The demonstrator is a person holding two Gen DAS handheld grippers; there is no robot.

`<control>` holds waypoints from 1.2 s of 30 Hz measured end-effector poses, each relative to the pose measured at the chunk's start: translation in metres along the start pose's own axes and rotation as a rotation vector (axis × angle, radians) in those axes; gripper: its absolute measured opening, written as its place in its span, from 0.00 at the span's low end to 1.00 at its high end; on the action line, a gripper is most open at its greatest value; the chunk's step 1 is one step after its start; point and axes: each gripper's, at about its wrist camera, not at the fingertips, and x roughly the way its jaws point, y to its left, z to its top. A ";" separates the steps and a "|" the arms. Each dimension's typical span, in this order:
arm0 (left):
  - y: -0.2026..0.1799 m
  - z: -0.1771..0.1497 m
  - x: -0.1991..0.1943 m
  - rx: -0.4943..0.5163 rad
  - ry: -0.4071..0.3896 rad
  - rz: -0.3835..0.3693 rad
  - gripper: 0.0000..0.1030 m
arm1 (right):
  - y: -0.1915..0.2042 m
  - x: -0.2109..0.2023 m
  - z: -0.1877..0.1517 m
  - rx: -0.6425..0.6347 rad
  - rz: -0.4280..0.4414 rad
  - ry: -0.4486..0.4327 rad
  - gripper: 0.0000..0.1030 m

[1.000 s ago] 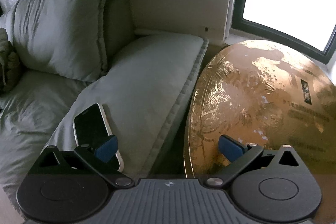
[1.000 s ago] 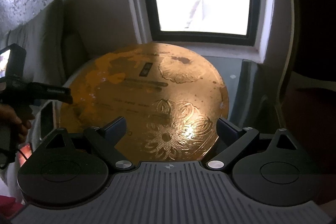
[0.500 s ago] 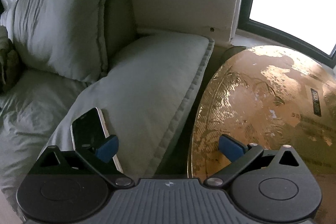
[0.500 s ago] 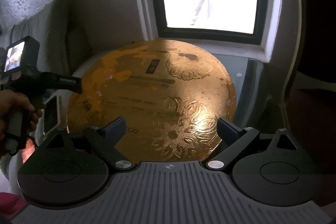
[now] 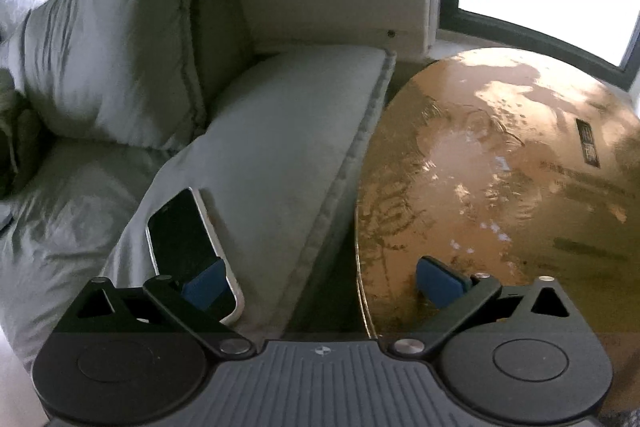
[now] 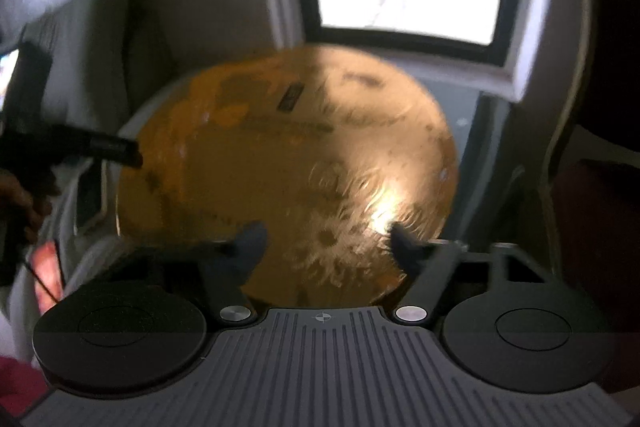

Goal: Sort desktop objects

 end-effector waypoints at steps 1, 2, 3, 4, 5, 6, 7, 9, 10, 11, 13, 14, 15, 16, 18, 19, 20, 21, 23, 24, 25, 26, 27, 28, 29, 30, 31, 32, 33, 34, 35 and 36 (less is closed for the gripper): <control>0.002 0.001 0.001 -0.012 0.002 0.004 0.99 | 0.002 0.003 0.000 -0.010 0.005 0.015 0.47; 0.003 0.002 0.002 -0.015 0.000 0.011 0.99 | 0.004 0.005 -0.001 -0.020 0.014 0.024 0.42; 0.003 0.004 0.002 -0.012 -0.004 0.019 0.99 | 0.007 0.006 -0.002 -0.031 0.023 0.032 0.35; 0.003 0.006 0.003 -0.010 -0.008 0.026 0.99 | 0.009 0.008 -0.003 -0.042 0.026 0.039 0.31; 0.004 0.008 0.004 -0.013 -0.010 0.029 0.99 | 0.010 0.010 -0.004 -0.049 0.022 0.045 0.31; 0.004 0.009 0.005 -0.017 -0.011 0.028 0.99 | 0.011 0.012 -0.005 -0.056 0.019 0.051 0.29; 0.005 0.011 0.006 -0.022 -0.013 0.027 0.99 | 0.010 0.015 -0.006 -0.053 0.016 0.061 0.26; 0.006 0.014 0.008 -0.025 -0.017 0.030 0.99 | 0.009 0.020 -0.007 -0.046 0.011 0.082 0.25; 0.006 0.015 0.009 -0.025 -0.020 0.031 0.99 | 0.008 0.024 -0.007 -0.037 0.007 0.095 0.25; 0.006 0.016 0.010 -0.026 -0.023 0.032 1.00 | 0.007 0.027 -0.007 -0.032 0.006 0.104 0.25; 0.006 0.016 0.011 -0.033 -0.029 0.029 1.00 | 0.007 0.031 -0.007 -0.031 0.000 0.122 0.25; 0.006 0.016 0.011 -0.036 -0.032 0.027 1.00 | 0.008 0.033 -0.008 -0.035 -0.006 0.131 0.25; 0.006 0.015 0.012 -0.035 -0.033 0.026 1.00 | 0.008 0.035 -0.008 -0.038 -0.011 0.140 0.25; 0.006 0.015 0.012 -0.034 -0.034 0.025 1.00 | 0.008 0.037 -0.008 -0.042 -0.017 0.149 0.25; 0.006 0.015 0.014 -0.029 -0.030 0.021 1.00 | 0.006 0.040 -0.003 -0.040 -0.023 0.148 0.27; 0.006 0.016 0.014 -0.027 -0.029 0.019 1.00 | 0.004 0.042 0.002 -0.036 -0.025 0.139 0.28; 0.006 0.017 0.014 -0.021 -0.026 0.018 1.00 | 0.002 0.043 0.007 -0.031 -0.026 0.130 0.29; 0.005 0.018 0.014 -0.010 -0.023 0.021 0.99 | -0.001 0.044 0.012 -0.026 -0.028 0.121 0.31; 0.001 0.020 0.012 0.017 -0.028 0.033 0.99 | -0.005 0.047 0.022 -0.016 -0.031 0.104 0.31; -0.001 0.022 0.011 0.027 -0.037 0.032 0.99 | -0.008 0.048 0.027 -0.012 -0.033 0.095 0.31; -0.003 0.025 0.011 0.032 -0.045 0.024 0.99 | -0.010 0.049 0.032 -0.007 -0.034 0.087 0.31; -0.005 0.027 0.011 0.031 -0.049 0.018 0.99 | -0.012 0.050 0.037 -0.002 -0.036 0.078 0.31; -0.007 0.031 0.011 0.026 -0.053 0.014 0.99 | -0.015 0.051 0.042 0.003 -0.038 0.069 0.31; -0.009 0.035 0.012 0.022 -0.061 0.014 0.99 | -0.017 0.053 0.047 0.007 -0.039 0.061 0.31; -0.011 0.039 0.012 0.017 -0.069 0.015 0.99 | -0.019 0.054 0.052 0.012 -0.041 0.052 0.31; -0.013 0.044 0.014 0.015 -0.078 0.017 0.99 | -0.022 0.056 0.057 0.016 -0.044 0.043 0.31; -0.015 0.050 0.016 0.014 -0.086 0.020 0.99 | -0.024 0.062 0.065 0.017 -0.062 0.034 0.31; -0.017 0.054 0.019 0.013 -0.090 0.022 0.99 | -0.026 0.069 0.073 0.019 -0.080 0.025 0.31; -0.019 0.058 0.022 0.013 -0.093 0.023 0.99 | -0.030 0.075 0.079 0.029 -0.094 0.020 0.31; -0.021 0.061 0.025 0.015 -0.093 0.025 0.99 | -0.033 0.082 0.085 0.039 -0.107 0.015 0.31; -0.024 0.064 0.030 0.020 -0.087 0.032 0.99 | -0.036 0.088 0.091 0.050 -0.120 0.012 0.31; -0.026 0.068 0.034 0.025 -0.081 0.039 0.99 | -0.039 0.093 0.093 0.063 -0.125 0.015 0.31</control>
